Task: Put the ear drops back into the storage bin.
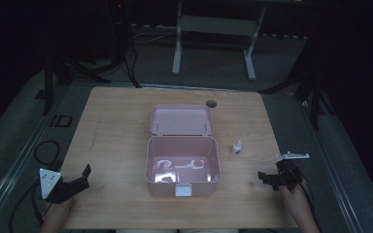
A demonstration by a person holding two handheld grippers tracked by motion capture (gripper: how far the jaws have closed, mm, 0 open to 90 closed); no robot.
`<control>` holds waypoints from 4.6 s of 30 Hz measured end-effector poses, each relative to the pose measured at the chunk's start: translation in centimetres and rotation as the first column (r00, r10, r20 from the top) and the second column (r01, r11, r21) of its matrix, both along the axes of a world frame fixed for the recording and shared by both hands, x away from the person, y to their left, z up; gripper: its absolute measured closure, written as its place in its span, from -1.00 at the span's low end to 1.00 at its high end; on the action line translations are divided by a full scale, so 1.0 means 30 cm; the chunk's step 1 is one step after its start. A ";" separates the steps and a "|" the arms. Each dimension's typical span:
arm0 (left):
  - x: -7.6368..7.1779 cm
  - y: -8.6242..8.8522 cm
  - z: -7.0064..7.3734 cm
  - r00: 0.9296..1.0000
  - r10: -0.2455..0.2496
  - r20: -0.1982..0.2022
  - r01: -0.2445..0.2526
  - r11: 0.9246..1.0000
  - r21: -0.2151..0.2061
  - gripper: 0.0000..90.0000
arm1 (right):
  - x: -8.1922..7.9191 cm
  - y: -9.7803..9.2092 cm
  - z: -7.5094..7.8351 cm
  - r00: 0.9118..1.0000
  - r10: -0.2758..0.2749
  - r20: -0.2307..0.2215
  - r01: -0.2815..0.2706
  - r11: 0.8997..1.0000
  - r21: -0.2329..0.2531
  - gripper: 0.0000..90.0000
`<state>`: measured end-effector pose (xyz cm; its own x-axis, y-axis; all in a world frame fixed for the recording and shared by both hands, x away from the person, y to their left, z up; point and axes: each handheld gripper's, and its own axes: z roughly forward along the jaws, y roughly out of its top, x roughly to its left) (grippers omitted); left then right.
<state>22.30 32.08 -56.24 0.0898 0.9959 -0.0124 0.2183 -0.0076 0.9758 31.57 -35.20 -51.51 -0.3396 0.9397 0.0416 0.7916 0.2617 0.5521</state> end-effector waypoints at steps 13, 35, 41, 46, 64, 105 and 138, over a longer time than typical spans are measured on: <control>0.000 -0.001 0.000 1.000 -0.001 0.001 0.001 1.000 0.001 -0.99 | 0.017 0.053 0.040 0.942 0.138 -0.307 -0.169 0.982 -0.079 -0.72; 0.000 -0.001 0.000 1.000 -0.004 -0.002 0.004 1.000 0.003 -0.99 | 0.051 0.062 0.080 0.818 0.184 -0.545 -0.278 0.956 -0.096 -0.66; 0.000 -0.001 0.000 1.000 -0.003 -0.001 0.003 1.000 0.003 -0.99 | 0.099 0.097 0.093 0.818 0.182 -0.545 -0.287 0.951 -0.113 -0.66; 0.000 0.000 0.000 1.000 -0.005 -0.002 0.005 1.000 0.002 -0.99 | 0.149 0.129 0.101 0.821 0.190 -0.539 -0.291 0.950 -0.109 -0.66; 0.000 0.000 0.000 1.000 -0.012 0.000 0.012 1.000 0.005 -0.99 | 0.356 0.261 0.104 0.832 0.165 -0.530 -0.274 0.952 -0.134 -0.60; -0.001 -0.002 0.000 1.000 -0.023 0.003 0.023 1.000 0.010 -0.99 | 0.541 0.436 0.049 0.812 0.187 -0.553 -0.356 0.909 -0.215 0.00; 0.000 -0.002 0.000 1.000 -0.022 -0.001 0.022 1.000 0.010 -0.99 | 0.413 0.438 0.041 0.660 0.520 -0.543 -0.726 0.626 -0.283 0.32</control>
